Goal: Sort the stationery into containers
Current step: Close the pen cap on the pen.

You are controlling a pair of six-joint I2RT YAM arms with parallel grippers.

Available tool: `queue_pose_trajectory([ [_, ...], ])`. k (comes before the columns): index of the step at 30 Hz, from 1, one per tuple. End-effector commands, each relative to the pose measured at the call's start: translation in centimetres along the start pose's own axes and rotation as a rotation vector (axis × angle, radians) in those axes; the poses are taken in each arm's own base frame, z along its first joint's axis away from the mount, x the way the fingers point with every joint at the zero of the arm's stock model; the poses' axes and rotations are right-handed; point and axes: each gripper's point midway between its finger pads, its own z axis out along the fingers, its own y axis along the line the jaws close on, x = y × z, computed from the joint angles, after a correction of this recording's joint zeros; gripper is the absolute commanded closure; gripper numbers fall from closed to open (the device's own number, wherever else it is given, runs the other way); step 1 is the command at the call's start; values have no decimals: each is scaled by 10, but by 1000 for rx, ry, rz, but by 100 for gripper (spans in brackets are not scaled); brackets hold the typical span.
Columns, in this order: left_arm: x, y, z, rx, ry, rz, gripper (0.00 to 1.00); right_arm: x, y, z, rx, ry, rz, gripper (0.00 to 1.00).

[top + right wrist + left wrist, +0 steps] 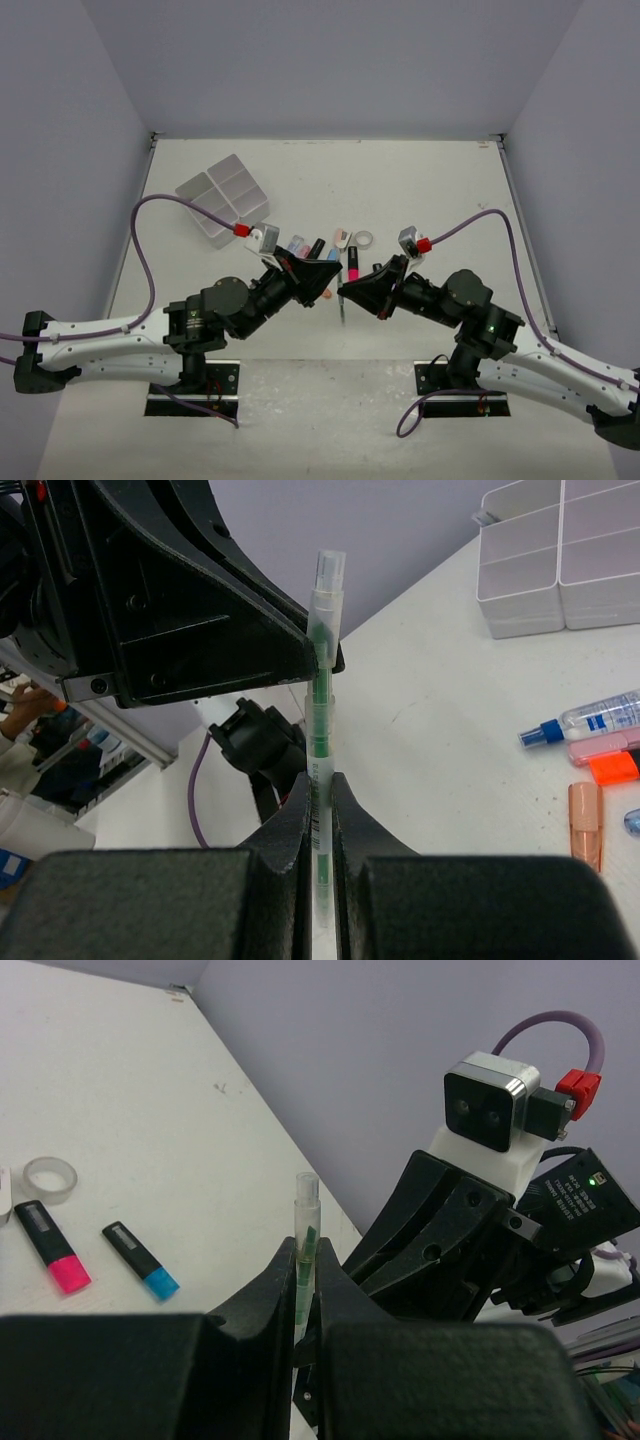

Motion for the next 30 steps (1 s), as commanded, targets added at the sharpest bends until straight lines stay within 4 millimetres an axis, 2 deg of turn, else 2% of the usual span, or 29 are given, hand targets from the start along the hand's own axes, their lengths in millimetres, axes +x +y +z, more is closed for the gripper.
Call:
queue_pose_trajectory([
  [1, -1, -4, -2, 40, -7, 19, 100, -34, 14, -2, -22, -102, -11, 100],
  [10, 22, -9, 0, 113, 47, 50, 100, -72, 33, -2, -34, -170, -32, 100],
  [16, 38, -13, -3, 173, 103, 106, 100, -106, 41, -13, -12, -251, -78, 100],
  [21, 48, -8, -4, 167, 148, 162, 100, -124, 47, -22, -2, -290, -129, 100],
  [24, 49, -3, -6, 146, 166, 204, 100, -125, 49, -24, -7, -279, -143, 100],
  [27, 47, -1, -7, 142, 179, 246, 100, -115, 59, -21, -71, -231, -158, 100],
  [30, 44, 0, -7, 128, 179, 261, 100, -106, 57, -15, -80, -207, -146, 100],
])
